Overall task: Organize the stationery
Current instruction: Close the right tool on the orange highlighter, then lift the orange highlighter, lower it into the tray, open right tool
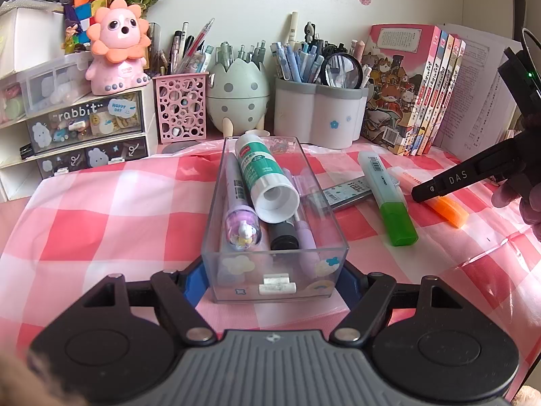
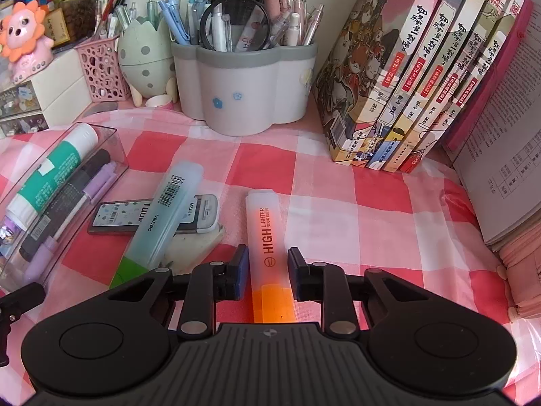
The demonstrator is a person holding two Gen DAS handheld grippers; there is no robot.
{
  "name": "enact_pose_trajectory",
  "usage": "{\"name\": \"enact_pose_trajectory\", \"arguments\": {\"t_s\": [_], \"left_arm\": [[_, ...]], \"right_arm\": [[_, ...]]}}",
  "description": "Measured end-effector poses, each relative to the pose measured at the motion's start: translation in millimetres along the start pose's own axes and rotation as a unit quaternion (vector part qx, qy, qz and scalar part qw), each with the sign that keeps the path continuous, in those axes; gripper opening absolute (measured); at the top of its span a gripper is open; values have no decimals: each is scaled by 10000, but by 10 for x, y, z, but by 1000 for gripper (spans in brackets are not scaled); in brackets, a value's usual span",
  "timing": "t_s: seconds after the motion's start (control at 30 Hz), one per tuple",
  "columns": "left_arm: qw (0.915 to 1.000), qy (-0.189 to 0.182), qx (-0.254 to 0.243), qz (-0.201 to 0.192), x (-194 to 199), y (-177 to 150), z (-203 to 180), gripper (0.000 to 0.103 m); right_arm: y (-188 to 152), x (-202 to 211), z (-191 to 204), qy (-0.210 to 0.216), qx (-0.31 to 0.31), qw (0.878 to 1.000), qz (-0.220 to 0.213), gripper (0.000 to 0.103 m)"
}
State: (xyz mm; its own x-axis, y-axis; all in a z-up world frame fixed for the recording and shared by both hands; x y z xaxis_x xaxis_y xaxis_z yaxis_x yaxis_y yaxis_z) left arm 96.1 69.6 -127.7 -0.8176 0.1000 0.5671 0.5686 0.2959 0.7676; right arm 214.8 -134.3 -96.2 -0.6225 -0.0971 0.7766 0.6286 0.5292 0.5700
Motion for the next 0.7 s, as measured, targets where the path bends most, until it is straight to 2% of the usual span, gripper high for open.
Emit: {"name": "enact_pose_trajectory", "arguments": {"t_s": [0.37, 0.5, 0.7], "left_arm": [[10000, -13, 16, -1, -1, 4, 11, 49], [10000, -14, 17, -1, -4, 5, 8, 49], [10000, -19, 22, -2, -2, 2, 6, 49]], "right_arm": [[91, 191, -58, 11, -389, 9991, -194, 24], [142, 263, -79, 184, -691, 9970, -289, 24], [222, 303, -7, 661, -1146, 9905, -378, 24]]}}
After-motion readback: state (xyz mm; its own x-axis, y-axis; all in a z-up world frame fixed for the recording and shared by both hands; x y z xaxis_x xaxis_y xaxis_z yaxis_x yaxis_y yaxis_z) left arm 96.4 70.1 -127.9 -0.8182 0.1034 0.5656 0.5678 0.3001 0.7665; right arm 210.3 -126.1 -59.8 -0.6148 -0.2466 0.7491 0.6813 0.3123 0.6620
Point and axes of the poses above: each gripper's, at about its wrist camera, not at the fingertips, and x roughly against the way its jaws point, z to its left, y to its top, the point moved 3 cm from there along -x, roughly the way its jaws point, and after that the axes turned 15 degrees about x, right-handed, at the moved point
